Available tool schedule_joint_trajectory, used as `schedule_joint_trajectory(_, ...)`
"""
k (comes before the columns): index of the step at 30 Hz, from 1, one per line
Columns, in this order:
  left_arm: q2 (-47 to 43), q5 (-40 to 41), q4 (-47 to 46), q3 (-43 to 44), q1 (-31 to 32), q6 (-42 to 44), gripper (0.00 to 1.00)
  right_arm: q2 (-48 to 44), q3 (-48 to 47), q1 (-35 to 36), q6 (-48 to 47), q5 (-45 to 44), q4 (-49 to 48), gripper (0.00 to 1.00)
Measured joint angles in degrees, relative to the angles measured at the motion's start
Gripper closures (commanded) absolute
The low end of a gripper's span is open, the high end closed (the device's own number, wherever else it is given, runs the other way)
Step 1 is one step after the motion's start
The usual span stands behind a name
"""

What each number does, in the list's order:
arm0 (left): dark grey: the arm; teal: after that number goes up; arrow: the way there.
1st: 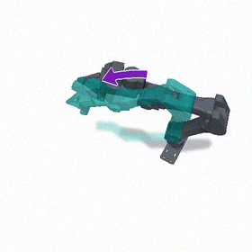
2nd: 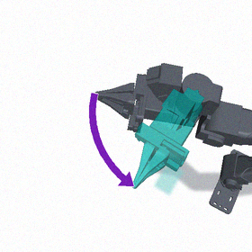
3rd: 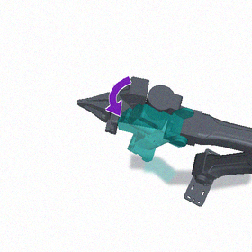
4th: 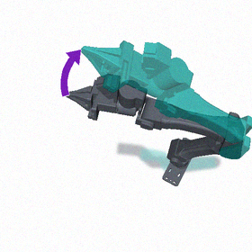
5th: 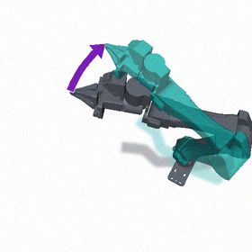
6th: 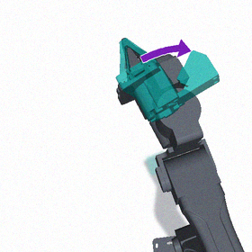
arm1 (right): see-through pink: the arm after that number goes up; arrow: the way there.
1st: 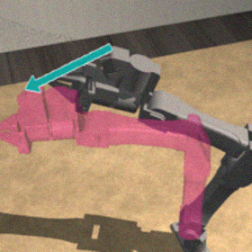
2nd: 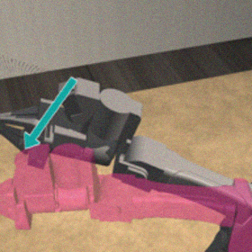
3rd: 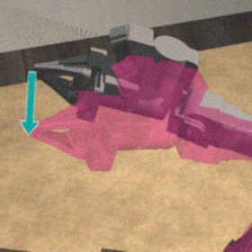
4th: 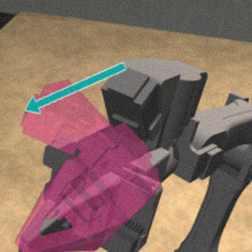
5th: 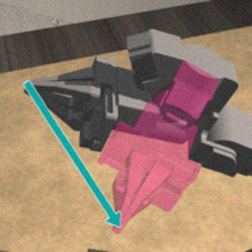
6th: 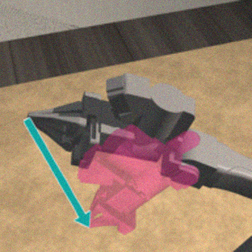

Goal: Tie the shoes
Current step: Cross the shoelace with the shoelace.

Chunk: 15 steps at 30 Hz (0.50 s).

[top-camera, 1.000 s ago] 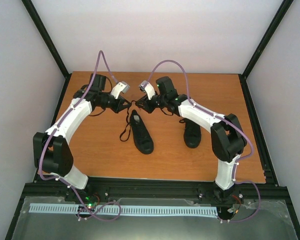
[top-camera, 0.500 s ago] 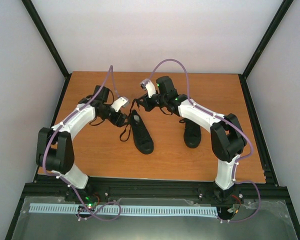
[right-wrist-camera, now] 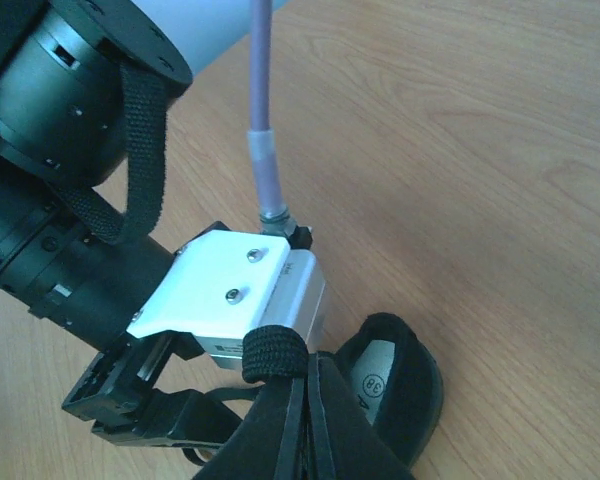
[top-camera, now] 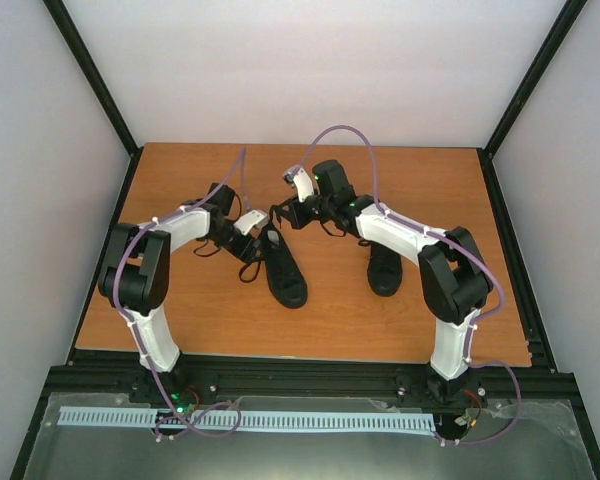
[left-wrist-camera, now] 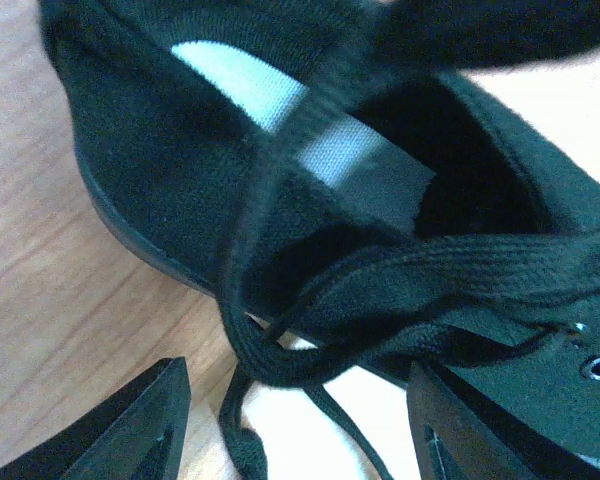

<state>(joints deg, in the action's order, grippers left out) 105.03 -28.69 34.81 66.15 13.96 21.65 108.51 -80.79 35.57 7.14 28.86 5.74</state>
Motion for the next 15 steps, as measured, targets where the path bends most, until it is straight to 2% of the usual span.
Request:
schedule_joint_trajectory(3, 1.18, -0.37, -0.11, 0.02, 0.04, 0.04, 0.62, 0.00, 0.37, 0.09, 0.00, -0.04, 0.02, 0.97)
schedule_joint_trajectory(7, 1.18, -1.77, 0.00, 0.04, 0.09, 1.07, 0.97, -0.02, 0.61, 0.09, 0.04, 0.00, 0.00, 0.97)
schedule_joint_trajectory(15, -2.60, -3.80, 0.61, -0.39, 0.09, 3.04, 0.99, 0.00, 0.61, 0.09, 2.99, 0.98, -1.09, 0.97)
